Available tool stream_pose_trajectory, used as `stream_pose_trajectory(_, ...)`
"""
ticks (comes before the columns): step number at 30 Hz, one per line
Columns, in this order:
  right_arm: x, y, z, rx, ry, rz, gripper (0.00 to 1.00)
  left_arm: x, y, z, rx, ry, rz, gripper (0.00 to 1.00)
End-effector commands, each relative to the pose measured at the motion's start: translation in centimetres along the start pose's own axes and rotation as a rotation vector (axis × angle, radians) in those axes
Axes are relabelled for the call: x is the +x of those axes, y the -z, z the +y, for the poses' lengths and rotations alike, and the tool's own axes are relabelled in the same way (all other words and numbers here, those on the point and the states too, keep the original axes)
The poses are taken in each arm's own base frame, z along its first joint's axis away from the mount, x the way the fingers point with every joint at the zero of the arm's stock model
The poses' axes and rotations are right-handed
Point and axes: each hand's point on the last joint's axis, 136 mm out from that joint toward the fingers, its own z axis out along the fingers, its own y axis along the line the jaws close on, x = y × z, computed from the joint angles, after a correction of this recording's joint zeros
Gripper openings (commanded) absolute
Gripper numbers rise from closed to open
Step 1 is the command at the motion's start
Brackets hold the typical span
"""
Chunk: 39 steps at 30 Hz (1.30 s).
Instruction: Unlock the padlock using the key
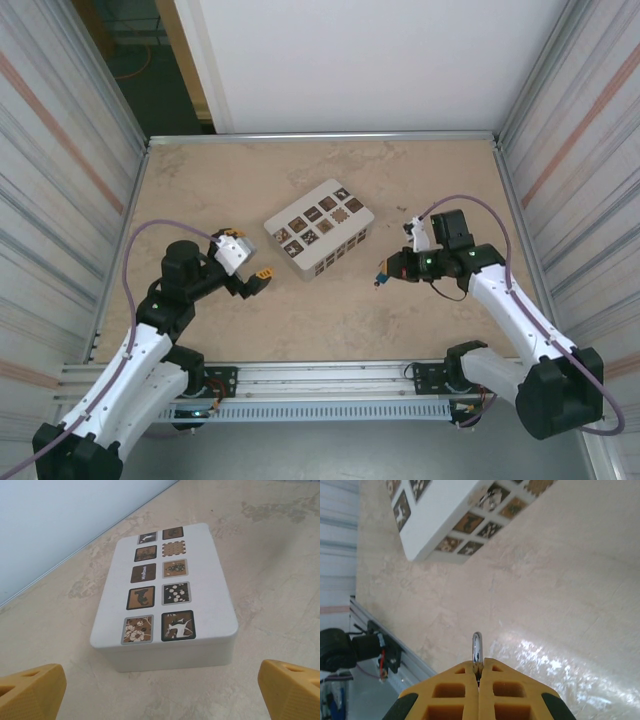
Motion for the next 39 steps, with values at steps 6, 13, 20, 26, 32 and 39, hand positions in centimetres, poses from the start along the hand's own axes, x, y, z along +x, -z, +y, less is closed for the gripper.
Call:
stream_pose_trajectory(6,4.5,-0.9,1.3,-0.02,-0.031,0.157,0.0,0.4,0.1,0.2,-0.02,-0.032,0.016,0.99)
stream_pose_trajectory(13,6.0,-3.0,1.2,-0.025,-0.047,0.229,0.0,0.7,-0.2,0.1,-0.011,-0.026,0.027,0.99)
stream_pose_trajectory(20,6.7,-5.8,0.8,-0.023,-0.051,0.311,0.0,0.8,-0.3,0.0,0.002,-0.025,0.034,0.99)
stream_pose_trajectory(26,7.2,-7.4,-0.2,-0.004,-0.071,0.355,0.0,0.8,-0.3,0.0,0.002,-0.027,0.039,0.99)
stream_pose_trajectory(32,7.4,-8.7,-1.0,-0.001,-0.089,0.376,0.0,0.9,-0.3,-0.1,0.006,-0.026,0.043,0.99)
stream_pose_trajectory(39,7.9,-9.9,-2.0,0.009,-0.1,0.413,0.0,1.0,-0.4,-0.1,0.007,-0.027,0.046,0.99)
